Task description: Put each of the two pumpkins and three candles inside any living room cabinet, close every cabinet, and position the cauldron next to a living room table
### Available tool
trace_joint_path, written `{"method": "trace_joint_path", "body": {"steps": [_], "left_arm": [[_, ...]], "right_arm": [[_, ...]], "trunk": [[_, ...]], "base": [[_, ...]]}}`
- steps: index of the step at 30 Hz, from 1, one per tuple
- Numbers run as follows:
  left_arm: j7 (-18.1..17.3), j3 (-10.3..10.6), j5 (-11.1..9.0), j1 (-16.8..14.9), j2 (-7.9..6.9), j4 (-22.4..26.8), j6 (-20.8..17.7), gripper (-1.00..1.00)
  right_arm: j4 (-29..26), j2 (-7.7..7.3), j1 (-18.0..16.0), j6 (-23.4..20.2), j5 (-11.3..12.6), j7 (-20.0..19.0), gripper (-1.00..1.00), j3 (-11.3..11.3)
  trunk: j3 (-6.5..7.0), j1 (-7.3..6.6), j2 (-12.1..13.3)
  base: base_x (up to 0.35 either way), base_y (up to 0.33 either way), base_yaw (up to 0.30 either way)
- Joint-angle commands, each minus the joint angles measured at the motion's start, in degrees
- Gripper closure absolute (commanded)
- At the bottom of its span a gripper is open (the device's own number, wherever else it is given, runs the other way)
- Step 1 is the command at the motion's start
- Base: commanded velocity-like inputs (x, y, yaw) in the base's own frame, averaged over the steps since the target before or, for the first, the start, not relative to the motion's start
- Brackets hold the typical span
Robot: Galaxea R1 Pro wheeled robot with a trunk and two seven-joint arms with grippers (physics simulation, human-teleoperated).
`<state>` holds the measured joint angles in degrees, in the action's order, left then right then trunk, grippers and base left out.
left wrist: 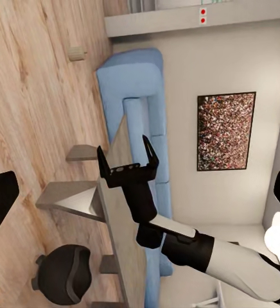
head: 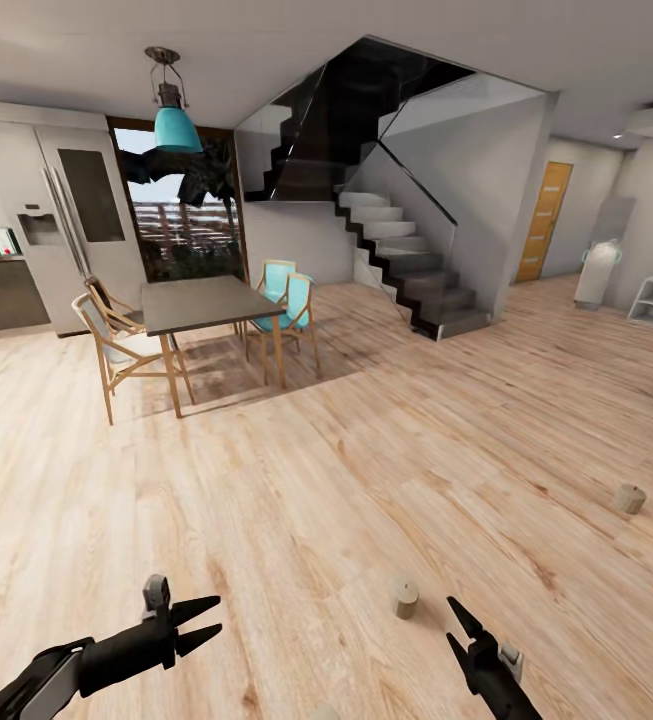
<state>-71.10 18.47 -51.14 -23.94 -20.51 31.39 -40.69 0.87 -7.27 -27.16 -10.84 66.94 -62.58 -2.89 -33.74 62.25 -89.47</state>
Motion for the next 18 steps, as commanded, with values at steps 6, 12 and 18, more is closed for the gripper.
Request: {"method": "trace_joint_path", "body": {"steps": [6,12,18], "left_arm": [[-0.1,0.3,-0.5,-0.1,0.01,0.0,-0.5,-1.0],[-0.1,0.3,-0.5,-0.1,-0.08,0.0,-0.4,-1.0],[1.4,0.0,-0.5,-0.1,-0.34,-0.1,-0.4,-1.0]], "right_arm": [[0.0,0.06,-0.1,1.5,0.0,0.0,-1.0,-0.3],[-0.1,0.05,-0.1,1.6,-0.4,1.6,-1.0,0.0],[-0.8,0.28,-0.1,2.0,-0.6,16.5,-1.0,0.4]], "trunk": [[-0.06,0.0,0.0],[-0.06,0.0,0.0],[-0.06,0.0,0.0]], "base": [[0.0,0.0,0.0],[0.0,0.0,0.0],[0.0,0.0,0.0]]}}
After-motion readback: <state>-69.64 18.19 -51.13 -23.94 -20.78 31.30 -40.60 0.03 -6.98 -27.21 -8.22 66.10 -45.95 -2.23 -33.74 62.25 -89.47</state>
